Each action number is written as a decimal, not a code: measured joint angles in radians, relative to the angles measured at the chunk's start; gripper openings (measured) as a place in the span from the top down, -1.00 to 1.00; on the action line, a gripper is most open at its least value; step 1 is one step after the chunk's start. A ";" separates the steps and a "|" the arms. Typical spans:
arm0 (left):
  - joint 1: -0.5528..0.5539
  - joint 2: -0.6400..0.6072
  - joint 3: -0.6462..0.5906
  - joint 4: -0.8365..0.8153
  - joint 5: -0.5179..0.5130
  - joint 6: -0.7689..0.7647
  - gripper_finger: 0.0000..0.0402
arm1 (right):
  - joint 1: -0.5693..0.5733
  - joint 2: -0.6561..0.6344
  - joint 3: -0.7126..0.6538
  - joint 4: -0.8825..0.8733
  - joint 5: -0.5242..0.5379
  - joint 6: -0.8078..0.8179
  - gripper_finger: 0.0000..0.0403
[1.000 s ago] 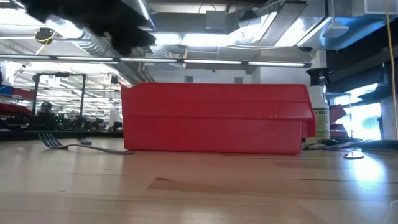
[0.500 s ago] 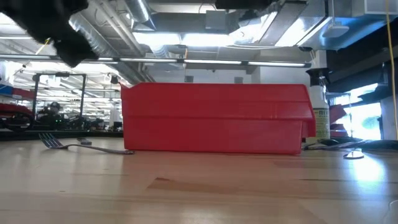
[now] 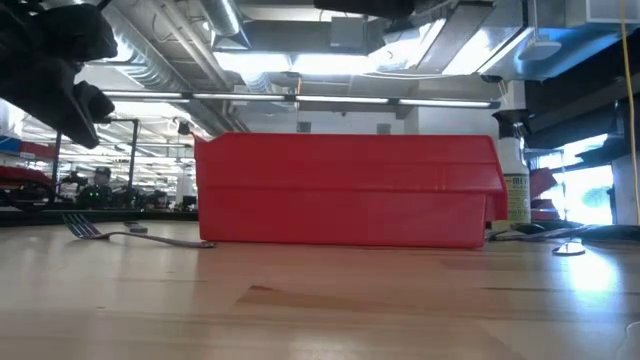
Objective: Sort silverware
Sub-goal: Put the purple fork into the top red bin
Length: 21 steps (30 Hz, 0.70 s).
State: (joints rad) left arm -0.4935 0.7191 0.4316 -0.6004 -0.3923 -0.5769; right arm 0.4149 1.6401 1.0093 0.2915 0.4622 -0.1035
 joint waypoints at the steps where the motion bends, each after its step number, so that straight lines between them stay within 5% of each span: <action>1: -0.001 0.008 0.000 0.010 -0.011 0.000 1.00 | 0.000 0.011 0.015 -0.013 0.001 -0.006 0.17; 12: -0.011 0.194 0.000 0.229 0.022 0.161 0.95 | 0.005 0.165 0.221 -0.199 -0.005 -0.059 0.17; 21: 0.014 0.409 0.000 0.340 0.051 0.196 0.41 | 0.025 0.173 0.236 -0.224 -0.001 -0.065 0.17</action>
State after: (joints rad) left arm -0.4791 1.1281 0.4313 -0.2606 -0.3415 -0.3811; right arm 0.4400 1.8133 1.2453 0.0678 0.4610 -0.1688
